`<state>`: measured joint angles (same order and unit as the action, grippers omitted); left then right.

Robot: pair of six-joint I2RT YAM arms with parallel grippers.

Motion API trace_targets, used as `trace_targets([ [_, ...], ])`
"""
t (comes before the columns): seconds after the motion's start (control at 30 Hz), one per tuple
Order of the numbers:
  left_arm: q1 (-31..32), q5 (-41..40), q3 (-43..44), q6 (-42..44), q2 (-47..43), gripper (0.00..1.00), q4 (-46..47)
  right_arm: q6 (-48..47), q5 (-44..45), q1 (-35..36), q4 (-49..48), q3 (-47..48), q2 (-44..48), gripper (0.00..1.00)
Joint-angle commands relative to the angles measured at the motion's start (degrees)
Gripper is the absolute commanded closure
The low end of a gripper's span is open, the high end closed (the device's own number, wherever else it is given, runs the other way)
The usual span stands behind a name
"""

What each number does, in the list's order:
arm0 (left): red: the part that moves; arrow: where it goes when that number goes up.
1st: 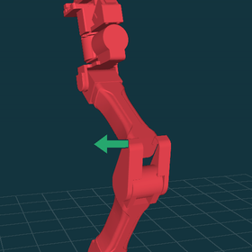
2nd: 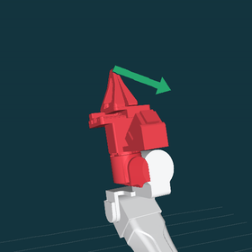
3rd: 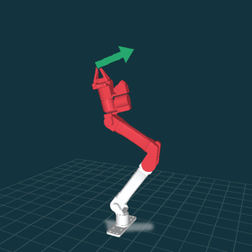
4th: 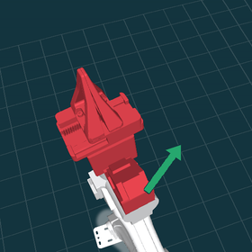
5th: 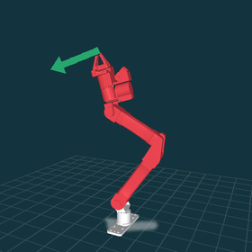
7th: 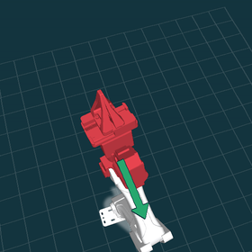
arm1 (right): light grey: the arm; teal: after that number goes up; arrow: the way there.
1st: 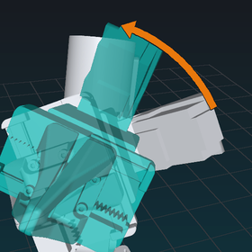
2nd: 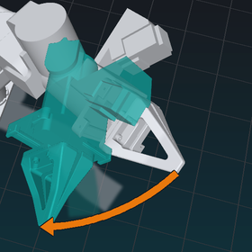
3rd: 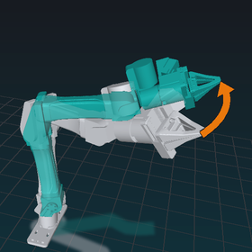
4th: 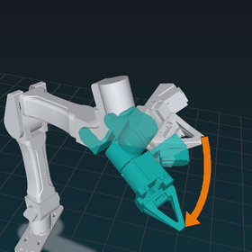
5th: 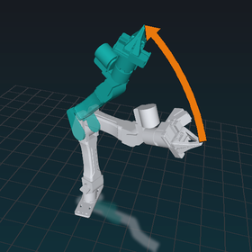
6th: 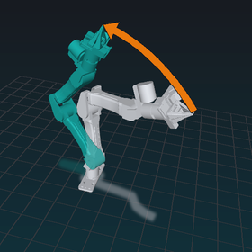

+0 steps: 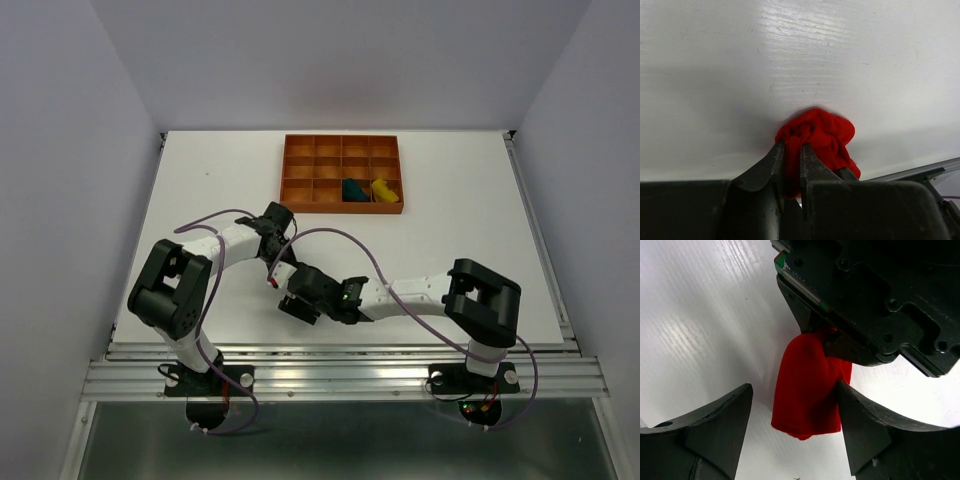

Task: Roll the socks
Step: Roll the socks, then place the rolled socks into the container

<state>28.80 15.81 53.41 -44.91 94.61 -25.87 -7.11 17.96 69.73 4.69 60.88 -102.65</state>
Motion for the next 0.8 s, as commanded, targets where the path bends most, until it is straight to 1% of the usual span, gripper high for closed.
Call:
trace_targets([
  [0.0, 0.3, -3.4, -0.7, 1.5, 1.9, 1.0, -6.0, -1.2, 2.6, 0.7, -0.8, 2.7, -1.3, 0.27],
  [0.07, 0.3, -3.4, -0.6, 1.5, 2.0, 1.0, -6.2, -0.8, 2.8, 0.7, -0.6, 3.2, -2.5, 0.28],
  [0.13, 0.4, -3.4, -0.6, 1.6, 1.8, 1.0, -6.4, -0.7, 2.6, 0.7, 0.3, 3.8, -3.5, 0.33],
  [0.2, 0.4, -3.5, -0.6, 1.6, 1.7, 1.0, -6.6, -0.4, 4.0, 0.7, 0.4, 3.8, -4.1, 0.44],
  [0.33, 0.3, -3.3, -0.6, 1.7, 1.4, 1.0, -6.7, 0.1, 7.3, 0.7, 1.7, 4.5, -5.9, 0.51],
  [0.37, 0.4, -3.3, -0.6, 1.7, 1.3, 1.0, -6.8, 0.1, 7.8, 0.7, 1.9, 4.5, -6.4, 0.55],
  [0.4, 0.3, -3.3, -0.6, 1.7, 1.2, 1.0, -6.9, 0.1, 8.1, 0.7, 2.0, 4.5, -6.6, 0.61],
  [0.47, 0.3, -3.2, -0.4, 1.8, 0.9, 1.0, -6.9, 0.1, 8.0, 0.7, 1.9, 4.4, -6.9, 0.64],
  [0.5, 0.3, -3.2, -0.4, 1.9, 0.4, 1.0, -6.9, 0.3, 8.1, 0.7, 1.9, 4.3, -7.1, 0.73],
  [0.53, 0.3, -3.3, -0.2, 1.9, 0.4, 1.0, -6.9, 0.3, 8.3, 0.7, 1.9, 4.3, -7.3, 0.79],
  [0.57, 0.4, -3.4, 0.1, 2.0, -0.1, 0.99, -6.9, 0.7, 8.4, 0.7, 1.8, 4.2, -7.4, 0.82],
  [0.6, 0.3, -3.6, 0.5, 2.2, -0.4, 0.89, -6.8, 0.8, 8.3, 0.7, 1.8, 4.1, -7.5, 0.87],
  [0.67, 0.3, -4.3, 1.3, 2.5, -1.5, 0.72, -7.2, 1.3, 8.1, 0.7, 1.8, 3.8, -7.4, 0.88],
  [0.7, 0.3, -4.8, 1.5, 2.5, -2.3, 0.51, -7.2, 1.6, 7.8, 0.7, 1.6, 3.6, -6.8, 0.93],
  [0.73, 0.4, -5.1, 1.7, 2.4, -2.7, 0.41, -7.3, 2.4, 7.3, 0.7, 1.3, 3.5, -6.3, 0.94],
  [0.77, 0.3, -5.2, 2.2, 2.4, -2.9, 0.34, -7.3, 2.8, 6.3, 0.7, 0.9, 3.1, -5.8, 0.94],
])
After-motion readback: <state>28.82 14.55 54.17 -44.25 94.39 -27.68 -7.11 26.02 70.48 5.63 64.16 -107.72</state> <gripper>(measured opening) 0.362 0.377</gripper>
